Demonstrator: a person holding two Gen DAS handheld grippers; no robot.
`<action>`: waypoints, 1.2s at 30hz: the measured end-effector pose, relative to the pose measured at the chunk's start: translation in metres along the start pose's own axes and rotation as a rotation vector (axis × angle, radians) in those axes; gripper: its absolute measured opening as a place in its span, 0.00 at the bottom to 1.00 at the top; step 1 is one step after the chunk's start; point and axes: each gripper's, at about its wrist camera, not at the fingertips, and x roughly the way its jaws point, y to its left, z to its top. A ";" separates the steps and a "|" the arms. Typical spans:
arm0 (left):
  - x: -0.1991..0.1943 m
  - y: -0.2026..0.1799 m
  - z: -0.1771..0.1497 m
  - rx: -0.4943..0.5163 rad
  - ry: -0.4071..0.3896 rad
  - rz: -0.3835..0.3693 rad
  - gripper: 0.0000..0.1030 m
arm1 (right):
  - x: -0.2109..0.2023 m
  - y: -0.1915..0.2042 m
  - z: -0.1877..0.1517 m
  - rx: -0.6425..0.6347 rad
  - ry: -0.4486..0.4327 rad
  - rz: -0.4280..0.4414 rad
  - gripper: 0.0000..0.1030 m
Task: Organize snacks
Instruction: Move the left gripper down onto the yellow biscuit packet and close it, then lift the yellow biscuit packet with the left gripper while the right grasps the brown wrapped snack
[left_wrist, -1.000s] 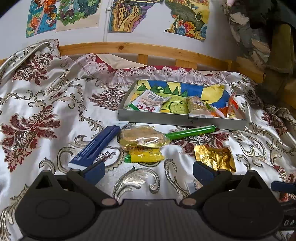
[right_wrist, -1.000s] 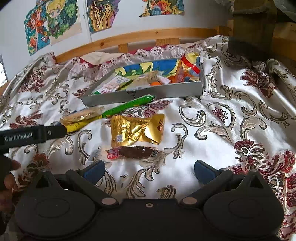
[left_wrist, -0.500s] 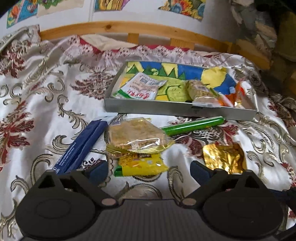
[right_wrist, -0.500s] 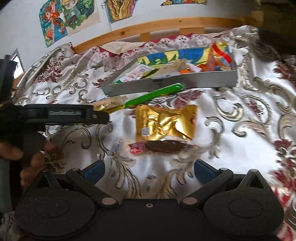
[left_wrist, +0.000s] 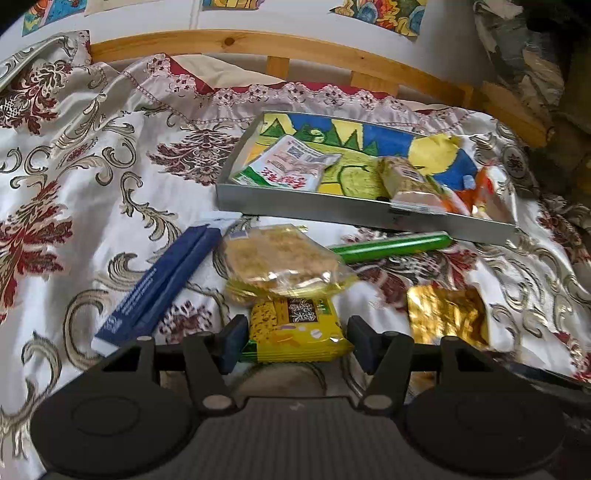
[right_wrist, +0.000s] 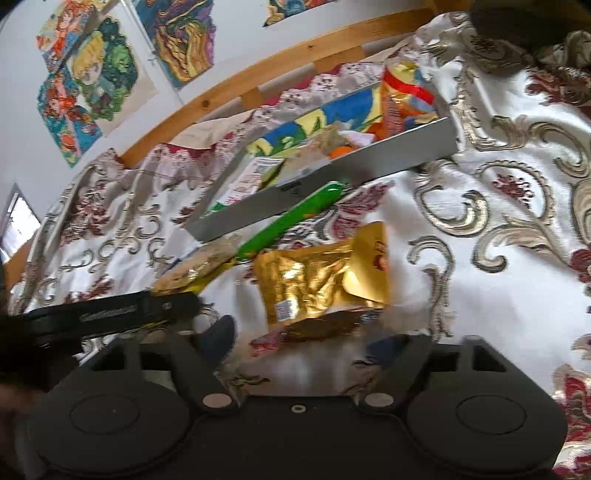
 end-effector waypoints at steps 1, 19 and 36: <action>-0.003 -0.001 -0.002 -0.004 0.003 -0.004 0.62 | -0.001 0.000 -0.001 -0.005 0.000 -0.012 0.62; -0.034 -0.006 -0.043 -0.078 0.072 -0.026 0.69 | -0.024 0.002 -0.012 0.012 0.047 0.003 0.49; -0.010 0.007 -0.035 -0.179 0.113 -0.040 0.63 | -0.002 0.001 -0.011 0.006 0.008 0.038 0.45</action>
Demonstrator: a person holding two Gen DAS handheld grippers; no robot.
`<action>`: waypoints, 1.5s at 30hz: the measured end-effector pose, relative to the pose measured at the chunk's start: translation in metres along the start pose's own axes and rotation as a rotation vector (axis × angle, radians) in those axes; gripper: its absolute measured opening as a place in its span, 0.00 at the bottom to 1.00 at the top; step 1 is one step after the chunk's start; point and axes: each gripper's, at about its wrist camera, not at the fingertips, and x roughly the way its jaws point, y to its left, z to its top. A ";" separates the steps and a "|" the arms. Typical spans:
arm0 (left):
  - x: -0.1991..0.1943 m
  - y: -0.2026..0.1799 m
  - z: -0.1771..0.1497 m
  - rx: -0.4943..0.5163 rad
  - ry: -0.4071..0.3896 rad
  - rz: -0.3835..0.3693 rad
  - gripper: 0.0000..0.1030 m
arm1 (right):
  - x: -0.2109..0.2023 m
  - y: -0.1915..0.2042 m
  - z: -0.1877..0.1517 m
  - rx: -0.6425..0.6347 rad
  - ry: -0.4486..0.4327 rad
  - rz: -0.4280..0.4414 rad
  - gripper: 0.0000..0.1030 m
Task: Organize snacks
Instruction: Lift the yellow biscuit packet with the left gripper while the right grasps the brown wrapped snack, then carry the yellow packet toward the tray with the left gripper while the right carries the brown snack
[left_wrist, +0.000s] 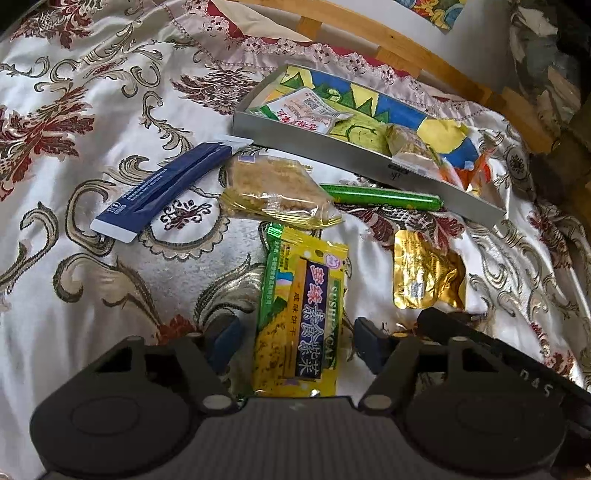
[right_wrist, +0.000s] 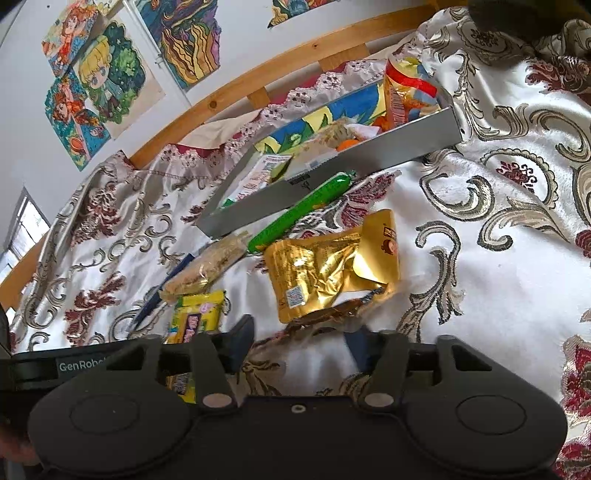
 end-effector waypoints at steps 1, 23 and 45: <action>0.000 0.000 0.000 0.000 0.001 0.004 0.61 | 0.000 0.001 -0.001 -0.011 0.001 -0.007 0.44; -0.001 -0.001 -0.001 -0.005 0.002 -0.006 0.46 | 0.010 0.008 0.002 -0.022 0.017 -0.005 0.40; -0.046 -0.009 -0.006 -0.041 -0.055 -0.030 0.45 | -0.044 0.047 -0.003 -0.259 -0.114 -0.002 0.05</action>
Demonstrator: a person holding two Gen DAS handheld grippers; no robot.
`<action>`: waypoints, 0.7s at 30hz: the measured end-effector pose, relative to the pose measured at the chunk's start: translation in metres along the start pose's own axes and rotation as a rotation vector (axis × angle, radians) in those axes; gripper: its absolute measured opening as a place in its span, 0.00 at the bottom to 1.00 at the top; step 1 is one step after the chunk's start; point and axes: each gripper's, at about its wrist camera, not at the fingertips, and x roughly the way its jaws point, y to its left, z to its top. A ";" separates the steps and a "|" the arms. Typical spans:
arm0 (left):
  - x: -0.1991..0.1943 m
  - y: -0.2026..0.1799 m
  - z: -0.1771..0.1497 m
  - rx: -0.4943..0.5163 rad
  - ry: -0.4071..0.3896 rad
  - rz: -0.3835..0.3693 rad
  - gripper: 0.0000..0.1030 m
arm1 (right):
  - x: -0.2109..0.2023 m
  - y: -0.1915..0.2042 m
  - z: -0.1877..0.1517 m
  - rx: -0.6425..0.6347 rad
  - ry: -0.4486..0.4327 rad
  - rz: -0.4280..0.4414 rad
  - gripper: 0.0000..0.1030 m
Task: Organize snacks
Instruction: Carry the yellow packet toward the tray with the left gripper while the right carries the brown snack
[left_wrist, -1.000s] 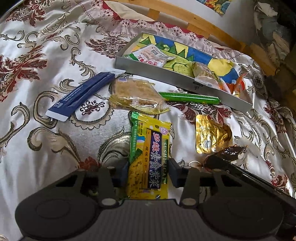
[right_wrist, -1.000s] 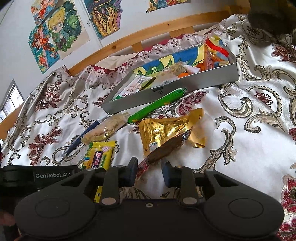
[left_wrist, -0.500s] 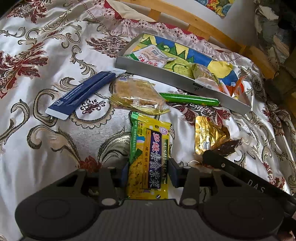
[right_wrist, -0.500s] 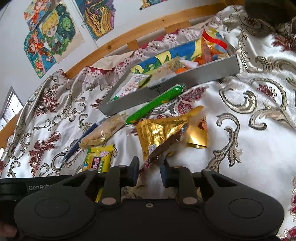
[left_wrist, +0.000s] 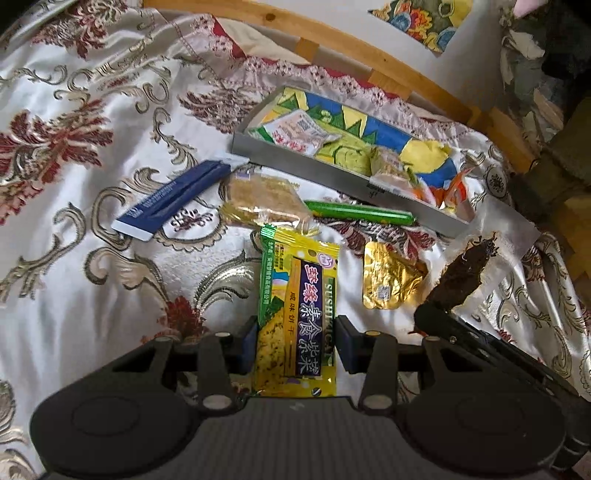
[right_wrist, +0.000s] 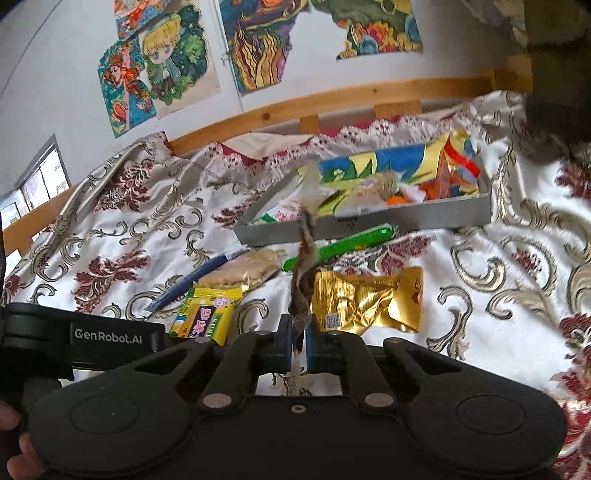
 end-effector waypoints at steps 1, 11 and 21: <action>-0.004 -0.001 0.000 0.001 -0.006 0.001 0.45 | -0.003 0.000 0.000 -0.002 -0.007 0.001 0.05; -0.036 -0.019 0.007 0.023 -0.078 -0.001 0.45 | -0.036 0.001 0.017 0.008 -0.088 0.023 0.05; -0.045 -0.046 0.041 0.062 -0.164 -0.015 0.45 | -0.045 -0.014 0.044 0.029 -0.158 0.004 0.06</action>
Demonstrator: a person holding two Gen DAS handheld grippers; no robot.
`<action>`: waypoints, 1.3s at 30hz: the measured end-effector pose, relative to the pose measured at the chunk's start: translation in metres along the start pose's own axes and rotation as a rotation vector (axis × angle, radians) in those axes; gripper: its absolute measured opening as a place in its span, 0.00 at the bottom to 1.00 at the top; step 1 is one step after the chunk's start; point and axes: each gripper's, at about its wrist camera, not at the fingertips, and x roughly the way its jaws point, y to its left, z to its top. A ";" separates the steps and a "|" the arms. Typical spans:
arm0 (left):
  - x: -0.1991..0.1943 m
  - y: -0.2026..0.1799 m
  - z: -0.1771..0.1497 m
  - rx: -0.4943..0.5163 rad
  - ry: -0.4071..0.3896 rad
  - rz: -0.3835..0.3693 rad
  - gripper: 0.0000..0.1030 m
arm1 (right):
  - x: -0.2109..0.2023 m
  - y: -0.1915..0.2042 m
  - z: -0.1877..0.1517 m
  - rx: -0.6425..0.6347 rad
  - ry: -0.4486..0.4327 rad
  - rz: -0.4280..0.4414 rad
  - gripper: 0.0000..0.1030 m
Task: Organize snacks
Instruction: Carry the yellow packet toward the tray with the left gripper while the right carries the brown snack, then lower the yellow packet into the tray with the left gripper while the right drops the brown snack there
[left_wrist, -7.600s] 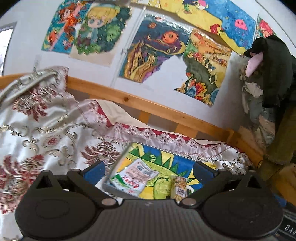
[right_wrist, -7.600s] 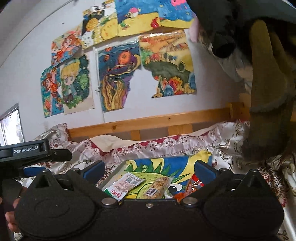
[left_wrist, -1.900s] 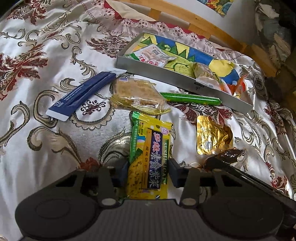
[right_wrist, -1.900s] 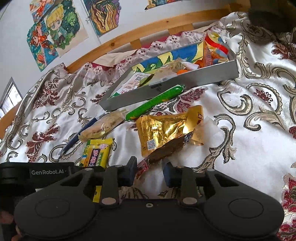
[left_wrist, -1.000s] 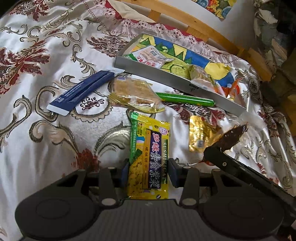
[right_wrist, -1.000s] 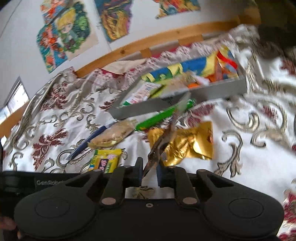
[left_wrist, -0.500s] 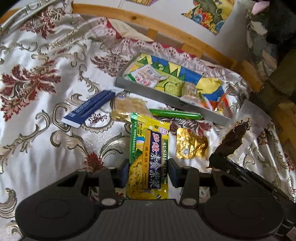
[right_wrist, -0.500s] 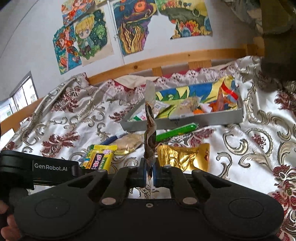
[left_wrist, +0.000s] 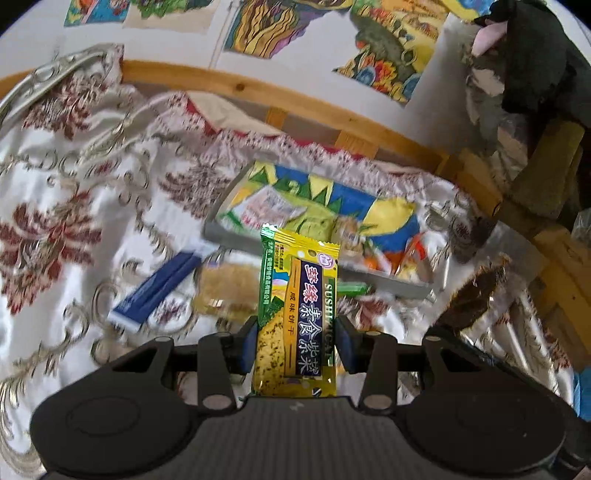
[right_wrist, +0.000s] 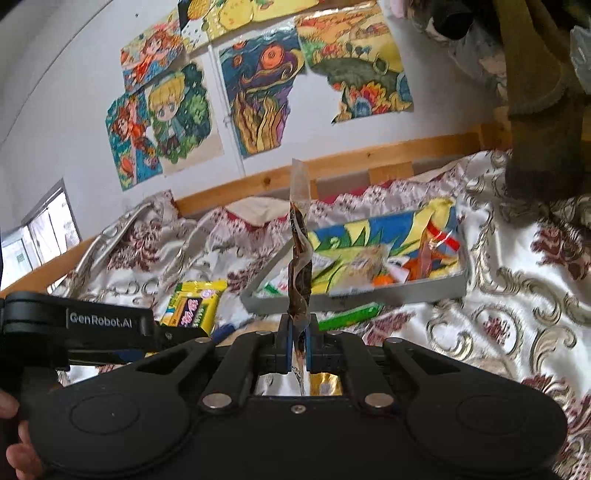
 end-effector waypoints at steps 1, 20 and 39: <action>0.001 -0.002 0.004 0.002 -0.011 -0.005 0.45 | 0.000 -0.001 0.002 -0.002 -0.009 -0.005 0.06; 0.036 -0.043 0.094 -0.022 -0.082 -0.042 0.45 | 0.019 -0.043 0.083 -0.083 -0.115 -0.060 0.06; 0.206 -0.033 0.145 -0.093 -0.006 0.004 0.45 | 0.186 -0.118 0.075 -0.005 0.021 -0.005 0.06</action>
